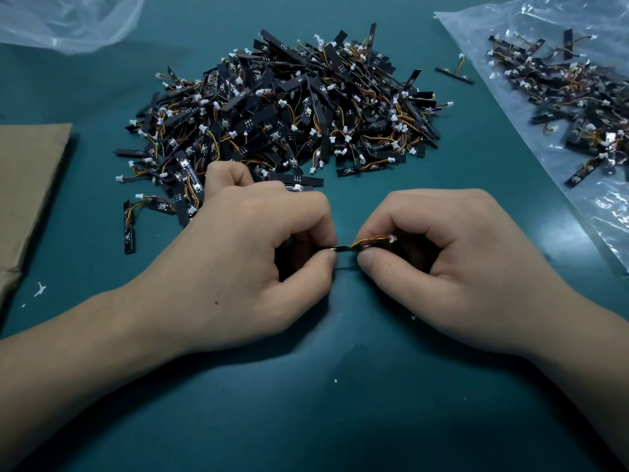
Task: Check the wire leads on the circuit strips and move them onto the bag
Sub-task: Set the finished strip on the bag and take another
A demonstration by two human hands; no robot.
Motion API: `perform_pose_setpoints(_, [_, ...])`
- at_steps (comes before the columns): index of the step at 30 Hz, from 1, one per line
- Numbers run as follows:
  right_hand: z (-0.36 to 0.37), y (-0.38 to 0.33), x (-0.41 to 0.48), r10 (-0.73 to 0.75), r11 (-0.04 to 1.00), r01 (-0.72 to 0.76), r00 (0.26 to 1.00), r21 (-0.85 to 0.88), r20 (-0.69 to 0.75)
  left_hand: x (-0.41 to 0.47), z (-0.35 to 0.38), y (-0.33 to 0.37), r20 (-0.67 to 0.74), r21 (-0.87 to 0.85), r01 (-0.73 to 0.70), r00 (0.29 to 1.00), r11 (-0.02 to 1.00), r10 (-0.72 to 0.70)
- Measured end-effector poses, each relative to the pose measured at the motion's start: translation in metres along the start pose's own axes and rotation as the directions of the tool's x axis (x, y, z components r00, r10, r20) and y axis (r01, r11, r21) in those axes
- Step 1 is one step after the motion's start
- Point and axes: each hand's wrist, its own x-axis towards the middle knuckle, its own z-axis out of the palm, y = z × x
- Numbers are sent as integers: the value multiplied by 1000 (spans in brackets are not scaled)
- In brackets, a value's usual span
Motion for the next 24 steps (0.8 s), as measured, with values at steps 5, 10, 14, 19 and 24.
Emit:
perform_pose_setpoints(5, [0, 1, -1, 5, 1000, -5, 1000, -3, 14, 0, -1, 0, 25, -19, -2, 1000, 1000, 2])
perform_pose_setpoints(10, [-1, 1, 0, 6, 1000, -6, 999, -1, 32, 0, -2, 0, 37, -15, 7, 999, 1000, -6])
perform_pose_setpoints(14, [0, 0, 0, 9, 1000, -8, 999, -18, 45, 0, 0, 1, 40, 1, 11, 999, 1000, -11])
perform_pose_setpoints(19, [2, -3, 2, -8, 996, 11, 999, -91, 35, 0, 3, 1, 1, 43, 30, 1000, 999, -30])
perform_pose_setpoints(24, [2, -6, 2, 4, 994, -1, 1000, -105, 31, 0, 3, 1, -7, 43, 23, 1000, 999, -23])
